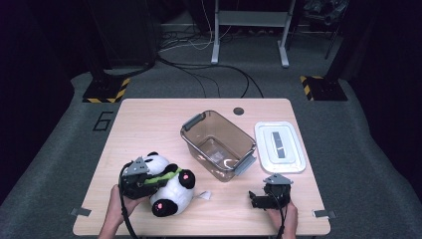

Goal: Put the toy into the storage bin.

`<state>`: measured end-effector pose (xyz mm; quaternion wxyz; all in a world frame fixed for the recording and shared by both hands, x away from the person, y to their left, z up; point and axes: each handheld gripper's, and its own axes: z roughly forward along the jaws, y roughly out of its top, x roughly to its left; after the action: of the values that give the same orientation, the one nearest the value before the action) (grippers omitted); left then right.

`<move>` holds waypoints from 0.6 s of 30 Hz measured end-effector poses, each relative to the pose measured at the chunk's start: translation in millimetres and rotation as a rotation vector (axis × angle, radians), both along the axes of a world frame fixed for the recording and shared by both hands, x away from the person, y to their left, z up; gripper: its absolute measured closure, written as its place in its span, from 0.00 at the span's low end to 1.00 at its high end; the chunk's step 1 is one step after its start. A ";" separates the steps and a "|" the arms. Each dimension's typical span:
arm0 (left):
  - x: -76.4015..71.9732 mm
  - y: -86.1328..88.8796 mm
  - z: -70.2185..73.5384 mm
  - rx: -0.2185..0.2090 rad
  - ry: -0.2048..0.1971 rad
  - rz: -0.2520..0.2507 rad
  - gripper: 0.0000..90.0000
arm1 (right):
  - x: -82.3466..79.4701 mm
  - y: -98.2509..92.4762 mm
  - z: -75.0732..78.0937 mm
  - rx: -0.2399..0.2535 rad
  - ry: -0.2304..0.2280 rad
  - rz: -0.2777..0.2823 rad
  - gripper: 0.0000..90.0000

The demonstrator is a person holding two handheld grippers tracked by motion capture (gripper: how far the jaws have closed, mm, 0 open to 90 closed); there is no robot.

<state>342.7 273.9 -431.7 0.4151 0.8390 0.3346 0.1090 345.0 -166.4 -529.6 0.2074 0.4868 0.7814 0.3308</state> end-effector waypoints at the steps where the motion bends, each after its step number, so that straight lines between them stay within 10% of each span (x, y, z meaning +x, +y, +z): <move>1: 0.0 0.9 0.7 0.001 -0.005 -0.001 0.82 | 0.0 -0.1 0.0 0.000 0.000 0.000 0.02; 18: -2.8 11.2 39.2 0.007 -0.079 -0.017 0.82 | 0.5 -1.0 0.0 0.002 -0.001 -0.004 0.02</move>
<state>339.9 285.1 -392.5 0.4258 0.8384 0.3103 0.1398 345.4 -167.4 -529.6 0.2081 0.4881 0.7801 0.3315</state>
